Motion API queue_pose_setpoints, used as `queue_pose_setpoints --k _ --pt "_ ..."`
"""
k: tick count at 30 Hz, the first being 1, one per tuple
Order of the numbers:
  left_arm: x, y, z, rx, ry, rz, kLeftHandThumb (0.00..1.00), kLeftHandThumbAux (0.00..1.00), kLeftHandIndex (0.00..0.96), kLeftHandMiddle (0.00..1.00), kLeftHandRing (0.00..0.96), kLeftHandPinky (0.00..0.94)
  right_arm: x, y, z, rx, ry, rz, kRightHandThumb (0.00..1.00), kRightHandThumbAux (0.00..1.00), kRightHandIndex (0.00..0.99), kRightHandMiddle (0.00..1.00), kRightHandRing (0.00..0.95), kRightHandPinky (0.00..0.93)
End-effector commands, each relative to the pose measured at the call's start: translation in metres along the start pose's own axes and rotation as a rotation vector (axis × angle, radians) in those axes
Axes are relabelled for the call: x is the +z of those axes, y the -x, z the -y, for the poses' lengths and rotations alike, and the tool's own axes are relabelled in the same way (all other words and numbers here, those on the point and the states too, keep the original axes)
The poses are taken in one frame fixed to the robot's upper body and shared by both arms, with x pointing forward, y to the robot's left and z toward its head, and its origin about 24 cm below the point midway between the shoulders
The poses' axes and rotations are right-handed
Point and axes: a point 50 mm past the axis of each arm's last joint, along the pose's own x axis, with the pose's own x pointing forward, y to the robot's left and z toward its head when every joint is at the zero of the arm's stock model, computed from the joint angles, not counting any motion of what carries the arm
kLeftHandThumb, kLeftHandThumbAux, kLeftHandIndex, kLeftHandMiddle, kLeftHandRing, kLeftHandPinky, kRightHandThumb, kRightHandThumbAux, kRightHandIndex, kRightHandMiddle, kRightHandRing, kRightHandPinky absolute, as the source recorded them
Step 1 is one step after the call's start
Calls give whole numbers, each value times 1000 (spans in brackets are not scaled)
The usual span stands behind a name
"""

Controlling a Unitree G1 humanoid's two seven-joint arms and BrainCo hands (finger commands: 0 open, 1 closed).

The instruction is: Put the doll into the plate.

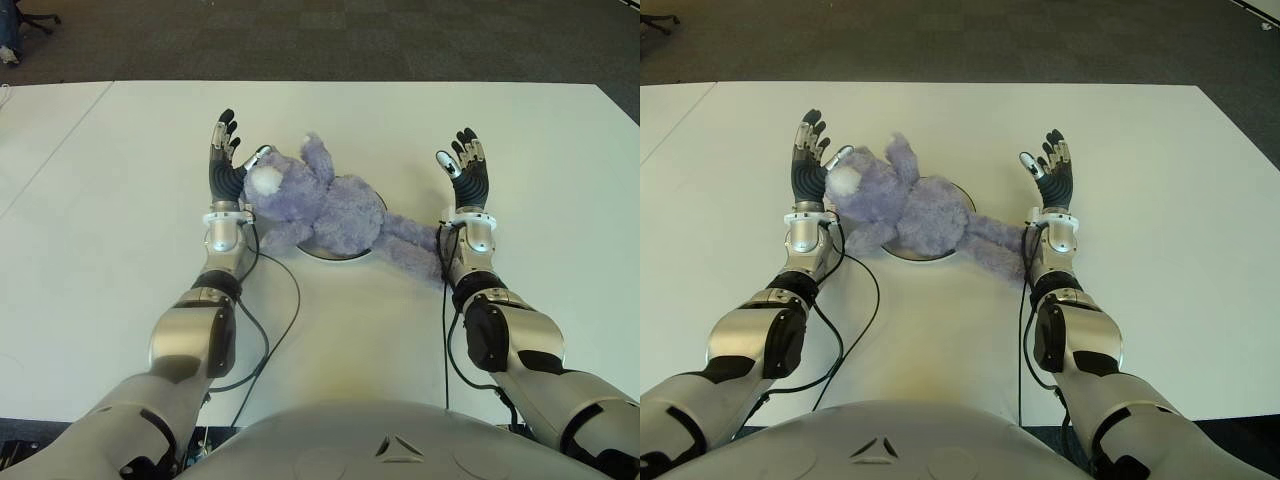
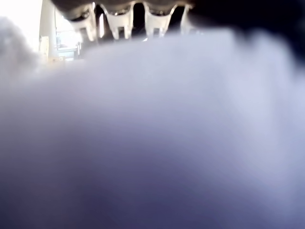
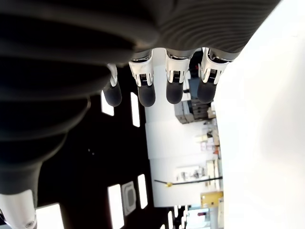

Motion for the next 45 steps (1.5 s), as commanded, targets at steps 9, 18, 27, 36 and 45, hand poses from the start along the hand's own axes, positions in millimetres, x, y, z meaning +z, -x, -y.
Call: queue_pose_setpoints --k 9,18,27,36,45 --pt "-59 68 10 -9 -4 -397 0 629 0 0 0 0 -70 62 9 -31 7 -365 0 623 93 93 71 56" --pt "-83 94 23 40 223 -660 0 574 0 0 0 0 -82 71 -10 24 82 -451 0 578 130 111 83 76" --pt "-86 89 19 65 297 -714 0 577 36 41 40 104 -88 75 -11 35 156 -521 0 555 79 41 27 37" --pt "-86 87 18 36 137 -739 0 650 48 71 74 112 -89 73 -7 -50 64 -550 0 655 20 0 0 1" --pt "-88 87 20 22 70 -767 0 739 53 71 74 114 -90 74 -9 -87 14 -551 0 741 12 0 0 1"
